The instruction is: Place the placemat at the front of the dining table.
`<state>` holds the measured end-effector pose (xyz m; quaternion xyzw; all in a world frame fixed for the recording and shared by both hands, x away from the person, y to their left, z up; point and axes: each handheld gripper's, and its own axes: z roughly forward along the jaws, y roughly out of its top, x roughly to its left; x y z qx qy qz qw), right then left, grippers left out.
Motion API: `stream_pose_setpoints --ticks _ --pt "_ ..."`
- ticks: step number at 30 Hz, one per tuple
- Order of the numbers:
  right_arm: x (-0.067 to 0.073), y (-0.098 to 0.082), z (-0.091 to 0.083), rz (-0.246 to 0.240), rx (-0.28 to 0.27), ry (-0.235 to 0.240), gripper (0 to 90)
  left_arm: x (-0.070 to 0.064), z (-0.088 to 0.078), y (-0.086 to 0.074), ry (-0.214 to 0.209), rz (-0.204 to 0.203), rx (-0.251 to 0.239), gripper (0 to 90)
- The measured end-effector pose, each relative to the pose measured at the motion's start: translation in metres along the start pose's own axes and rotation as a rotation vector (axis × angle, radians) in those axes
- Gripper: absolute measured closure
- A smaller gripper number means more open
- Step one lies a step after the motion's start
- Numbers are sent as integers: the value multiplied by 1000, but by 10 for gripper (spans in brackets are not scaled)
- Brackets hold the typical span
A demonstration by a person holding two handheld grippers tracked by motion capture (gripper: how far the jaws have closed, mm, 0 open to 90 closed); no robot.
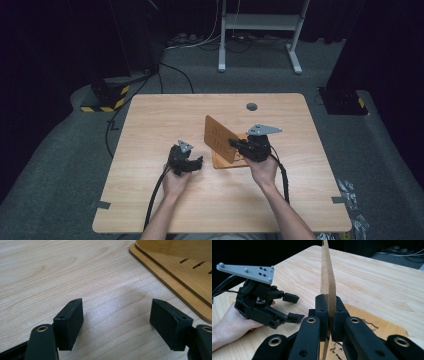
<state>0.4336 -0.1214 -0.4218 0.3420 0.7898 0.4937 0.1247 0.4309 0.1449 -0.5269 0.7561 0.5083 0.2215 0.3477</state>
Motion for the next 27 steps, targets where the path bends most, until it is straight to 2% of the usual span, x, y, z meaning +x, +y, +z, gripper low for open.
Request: stream_pose_setpoints --ticks 10,27 --pt "-9 1 -13 -3 -1 -25 866 0 0 0 -5 25 0 269" --pt "-19 1 -31 2 -18 -49 866 0 0 0 -5 24 -1 269"
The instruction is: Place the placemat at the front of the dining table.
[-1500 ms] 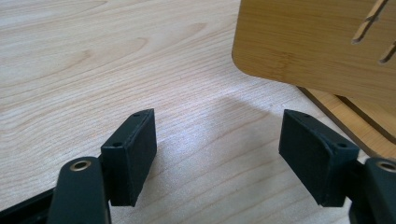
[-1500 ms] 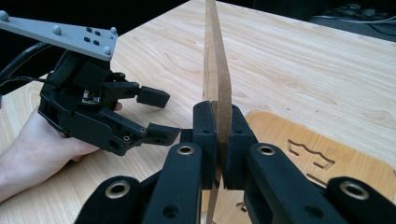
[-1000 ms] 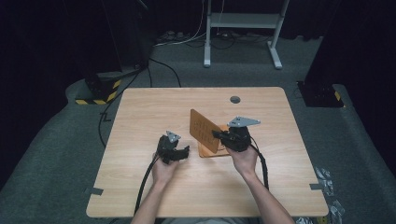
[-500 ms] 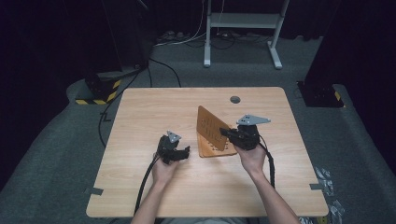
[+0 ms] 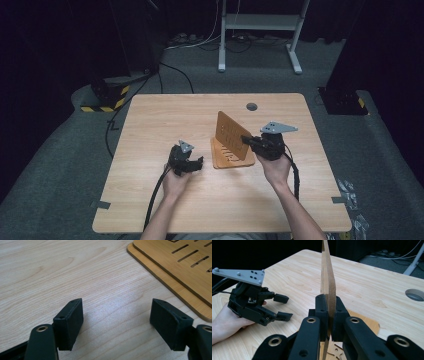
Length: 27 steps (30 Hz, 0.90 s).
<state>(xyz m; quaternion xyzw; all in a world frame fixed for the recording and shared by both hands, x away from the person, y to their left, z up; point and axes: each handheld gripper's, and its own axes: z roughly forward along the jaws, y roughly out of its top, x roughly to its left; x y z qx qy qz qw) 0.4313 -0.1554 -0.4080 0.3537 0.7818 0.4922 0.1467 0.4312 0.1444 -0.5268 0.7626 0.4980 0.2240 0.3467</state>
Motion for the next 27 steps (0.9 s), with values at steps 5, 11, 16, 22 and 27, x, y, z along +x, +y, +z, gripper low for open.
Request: stream_pose_setpoints --ticks 5,11,16,22,27 --pt "-5 1 -6 -2 -7 -21 866 0 0 0 0 0 0 269" --pt "-9 2 -13 1 -16 -39 866 0 0 0 0 -1 1 269" --pt "-13 2 -18 6 -20 -53 866 0 0 0 0 0 1 270" --pt "-21 -1 -24 20 -29 -75 866 0 0 0 -2 0 1 266" --pt "-26 -2 -30 27 -35 -92 866 0 0 0 -2 1 2 266"
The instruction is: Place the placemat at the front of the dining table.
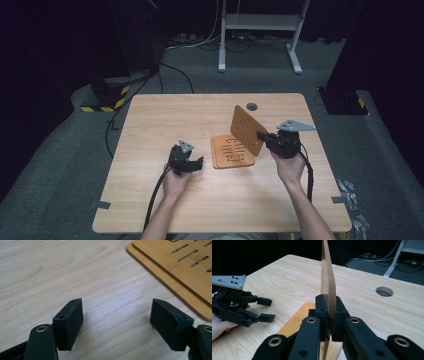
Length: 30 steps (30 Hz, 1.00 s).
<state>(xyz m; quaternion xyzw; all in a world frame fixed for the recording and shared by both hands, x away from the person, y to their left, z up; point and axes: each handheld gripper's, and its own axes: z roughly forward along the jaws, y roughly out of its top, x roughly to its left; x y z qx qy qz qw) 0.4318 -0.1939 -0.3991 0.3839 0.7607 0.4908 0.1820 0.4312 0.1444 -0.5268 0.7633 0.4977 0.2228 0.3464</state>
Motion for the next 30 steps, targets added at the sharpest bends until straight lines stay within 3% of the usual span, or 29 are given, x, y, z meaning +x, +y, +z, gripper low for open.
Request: stream_pose_setpoints --ticks 30 --pt "-27 -4 -26 41 -16 -75 866 0 0 0 0 -1 -1 265"
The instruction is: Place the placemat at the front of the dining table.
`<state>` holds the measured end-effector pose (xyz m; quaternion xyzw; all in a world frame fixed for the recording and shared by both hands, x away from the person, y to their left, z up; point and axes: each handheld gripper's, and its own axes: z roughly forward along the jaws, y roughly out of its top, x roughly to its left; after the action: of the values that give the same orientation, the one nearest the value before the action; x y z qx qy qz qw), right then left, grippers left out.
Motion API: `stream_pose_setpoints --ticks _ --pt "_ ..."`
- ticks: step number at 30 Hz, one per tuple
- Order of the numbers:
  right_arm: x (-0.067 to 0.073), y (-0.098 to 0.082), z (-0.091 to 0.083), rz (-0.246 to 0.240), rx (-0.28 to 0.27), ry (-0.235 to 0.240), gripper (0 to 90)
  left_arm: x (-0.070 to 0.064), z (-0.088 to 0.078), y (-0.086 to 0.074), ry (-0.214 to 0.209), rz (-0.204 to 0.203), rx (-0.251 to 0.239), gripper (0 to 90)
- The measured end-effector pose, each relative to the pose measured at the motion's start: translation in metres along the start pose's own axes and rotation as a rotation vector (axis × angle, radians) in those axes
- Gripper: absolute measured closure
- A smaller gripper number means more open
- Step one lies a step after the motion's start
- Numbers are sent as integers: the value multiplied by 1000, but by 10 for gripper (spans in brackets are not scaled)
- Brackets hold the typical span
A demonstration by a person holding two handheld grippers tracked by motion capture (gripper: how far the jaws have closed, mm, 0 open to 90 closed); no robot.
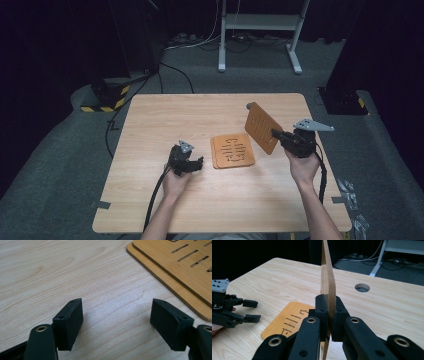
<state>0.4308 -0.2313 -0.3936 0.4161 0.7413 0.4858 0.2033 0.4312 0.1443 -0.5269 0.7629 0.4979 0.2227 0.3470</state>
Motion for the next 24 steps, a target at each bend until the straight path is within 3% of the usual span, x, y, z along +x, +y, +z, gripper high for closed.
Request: stream_pose_setpoints --ticks 8,24 --pt "-5 1 -6 -11 7 -25 866 0 0 0 0 0 0 265" --pt "-18 -3 -17 13 1 -64 866 0 0 0 0 1 0 265"
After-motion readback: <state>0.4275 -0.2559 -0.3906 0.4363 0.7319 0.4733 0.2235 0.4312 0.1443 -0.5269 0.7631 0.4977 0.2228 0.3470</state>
